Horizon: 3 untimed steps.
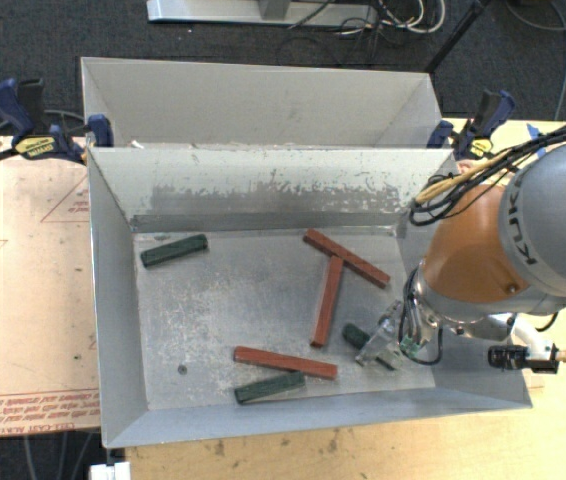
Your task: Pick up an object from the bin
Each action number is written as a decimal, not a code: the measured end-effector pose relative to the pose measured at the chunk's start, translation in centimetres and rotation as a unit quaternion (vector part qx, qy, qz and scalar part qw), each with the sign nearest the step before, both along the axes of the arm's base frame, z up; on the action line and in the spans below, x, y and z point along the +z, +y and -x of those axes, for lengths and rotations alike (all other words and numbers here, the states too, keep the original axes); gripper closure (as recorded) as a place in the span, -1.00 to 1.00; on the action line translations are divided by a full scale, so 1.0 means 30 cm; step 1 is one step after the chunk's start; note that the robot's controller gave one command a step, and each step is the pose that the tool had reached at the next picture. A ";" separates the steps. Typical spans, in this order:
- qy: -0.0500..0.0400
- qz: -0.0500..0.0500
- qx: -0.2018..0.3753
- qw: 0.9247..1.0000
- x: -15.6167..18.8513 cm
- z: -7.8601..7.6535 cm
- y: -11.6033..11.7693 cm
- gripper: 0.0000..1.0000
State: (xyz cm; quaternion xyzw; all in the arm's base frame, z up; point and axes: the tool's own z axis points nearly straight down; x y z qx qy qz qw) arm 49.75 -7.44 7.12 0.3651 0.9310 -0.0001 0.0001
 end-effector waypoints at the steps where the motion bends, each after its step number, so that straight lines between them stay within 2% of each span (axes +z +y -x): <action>1: -0.001 0.000 0.001 1.000 0.068 -0.002 0.002 1.00; 2: -0.002 0.000 0.003 1.000 0.158 -0.005 0.004 1.00; 3: -0.001 0.000 0.004 1.000 0.162 -0.005 0.004 1.00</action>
Offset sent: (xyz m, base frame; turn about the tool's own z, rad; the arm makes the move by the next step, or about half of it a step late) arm 0.0000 0.0001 0.0199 0.0000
